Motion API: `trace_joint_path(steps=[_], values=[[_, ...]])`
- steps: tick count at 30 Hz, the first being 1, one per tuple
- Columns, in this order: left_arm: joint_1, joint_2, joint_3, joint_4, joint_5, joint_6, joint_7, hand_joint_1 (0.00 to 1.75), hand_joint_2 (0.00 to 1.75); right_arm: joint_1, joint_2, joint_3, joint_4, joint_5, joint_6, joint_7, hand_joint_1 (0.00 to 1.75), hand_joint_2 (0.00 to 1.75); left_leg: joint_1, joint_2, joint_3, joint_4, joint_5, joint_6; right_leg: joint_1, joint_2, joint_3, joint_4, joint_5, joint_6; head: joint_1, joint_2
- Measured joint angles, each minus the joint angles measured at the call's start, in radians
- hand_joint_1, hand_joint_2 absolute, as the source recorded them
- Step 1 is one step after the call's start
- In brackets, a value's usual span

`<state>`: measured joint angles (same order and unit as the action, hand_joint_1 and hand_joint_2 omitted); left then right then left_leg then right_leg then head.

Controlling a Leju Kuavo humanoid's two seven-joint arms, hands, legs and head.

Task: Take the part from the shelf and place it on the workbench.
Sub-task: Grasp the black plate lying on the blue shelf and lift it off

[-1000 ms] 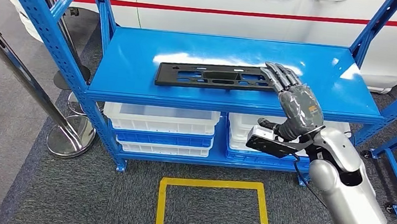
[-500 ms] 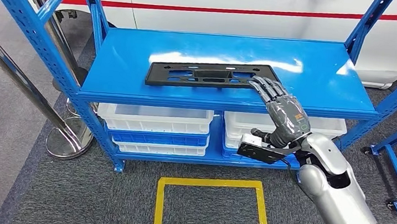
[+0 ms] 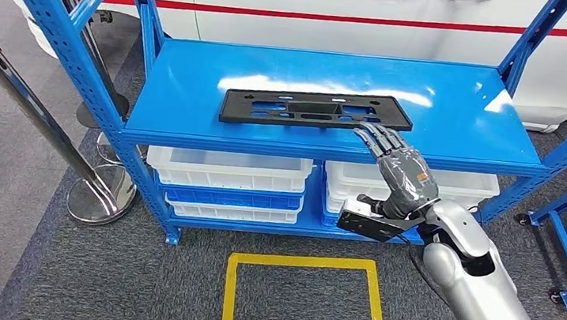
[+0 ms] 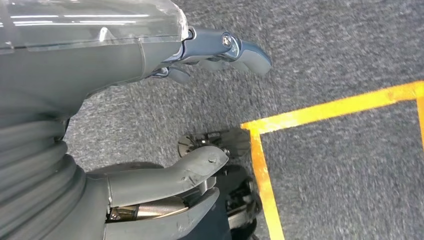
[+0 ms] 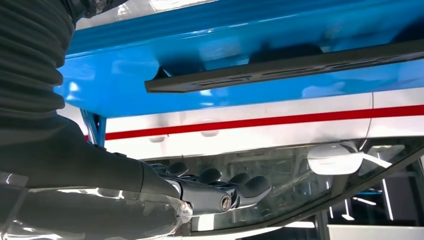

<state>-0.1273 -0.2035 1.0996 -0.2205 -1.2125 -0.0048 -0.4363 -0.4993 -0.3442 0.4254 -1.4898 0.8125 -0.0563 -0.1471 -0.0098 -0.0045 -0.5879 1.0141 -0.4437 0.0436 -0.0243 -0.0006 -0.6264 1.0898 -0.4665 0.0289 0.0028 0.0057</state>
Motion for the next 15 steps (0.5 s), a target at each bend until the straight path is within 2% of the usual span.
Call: trace_joint_path(steps=[2,4,6,7,9,10,11,12,13,15], values=[[-0.001,0.0,-0.002,0.0,-0.001,0.0,0.001,0.0,1.75,0.002,0.001,0.0,0.001,0.0,-0.002,0.0,0.0,1.75,-0.002,-0.001,-0.005,0.011,-0.007,-0.009,0.003,0.002,0.017,-0.039,0.001,-0.011,0.0,0.0],[-0.001,0.0,-0.003,0.0,-0.001,0.0,0.001,0.0,1.75,0.004,0.001,0.0,0.002,0.001,-0.003,0.0,0.0,1.75,-0.002,0.0,-0.007,0.014,-0.01,-0.016,0.005,0.003,0.016,-0.04,0.003,-0.023,0.0,0.0],[-0.001,0.0,-0.004,0.0,-0.001,0.0,0.001,0.0,1.75,0.004,0.001,0.001,0.002,0.001,-0.004,0.0,0.0,1.75,0.001,0.0,-0.02,0.046,-0.032,-0.026,0.004,0.003,0.019,-0.043,0.005,-0.034,0.0,0.0],[-0.001,0.0,-0.004,0.0,-0.001,0.0,0.001,0.0,1.75,0.004,0.001,0.001,0.002,0.001,-0.004,0.0,0.0,1.75,0.003,0.0,-0.041,0.09,-0.058,-0.031,0.003,0.002,0.021,-0.045,0.005,-0.038,0.0,0.0],[0.0,0.0,-0.005,0.0,-0.001,0.0,0.002,0.0,1.75,0.005,0.003,0.001,0.002,0.001,-0.004,0.0,0.0,1.75,0.007,0.0,-0.103,0.22,-0.117,-0.039,0.004,0.001,0.022,-0.045,0.004,-0.044,-0.001,0.0],[0.0,0.0,-0.005,0.0,-0.001,0.0,0.002,0.0,1.75,0.006,0.004,0.001,0.002,0.001,-0.004,0.0,0.0,1.75,0.009,0.0,-0.134,0.277,-0.135,-0.041,0.006,0.001,0.022,-0.045,0.003,-0.045,0.0,0.0],[0.001,0.0,-0.005,0.0,-0.001,0.0,0.002,0.0,1.75,0.006,0.005,0.001,0.002,0.001,-0.004,0.0,0.0,1.75,0.01,0.0,-0.15,0.304,-0.134,-0.041,0.007,0.001,0.023,-0.045,0.002,-0.046,0.0,0.0],[0.001,0.0,-0.005,0.0,-0.001,0.0,0.002,0.0,1.75,0.007,0.005,0.001,0.002,0.001,-0.004,0.0,0.0,1.75,0.011,0.0,-0.15,0.294,-0.116,-0.04,0.007,0.002,0.024,-0.045,0.001,-0.046,0.0,0.0],[0.001,0.0,-0.005,0.0,-0.001,0.0,0.002,0.0,1.75,0.007,0.005,0.001,0.002,0.001,-0.004,0.0,0.0,1.75,0.011,0.0,-0.129,0.246,-0.081,-0.037,0.008,0.002,0.027,-0.045,-0.001,-0.045,0.0,0.0],[0.0,0.0,-0.006,0.0,-0.001,0.0,0.002,0.0,1.75,0.007,0.006,0.001,0.002,0.001,-0.004,0.0,0.0,1.75,0.008,0.0,-0.065,0.105,-0.015,-0.027,0.009,0.004,0.033,-0.045,-0.005,-0.042,0.0,0.0]])
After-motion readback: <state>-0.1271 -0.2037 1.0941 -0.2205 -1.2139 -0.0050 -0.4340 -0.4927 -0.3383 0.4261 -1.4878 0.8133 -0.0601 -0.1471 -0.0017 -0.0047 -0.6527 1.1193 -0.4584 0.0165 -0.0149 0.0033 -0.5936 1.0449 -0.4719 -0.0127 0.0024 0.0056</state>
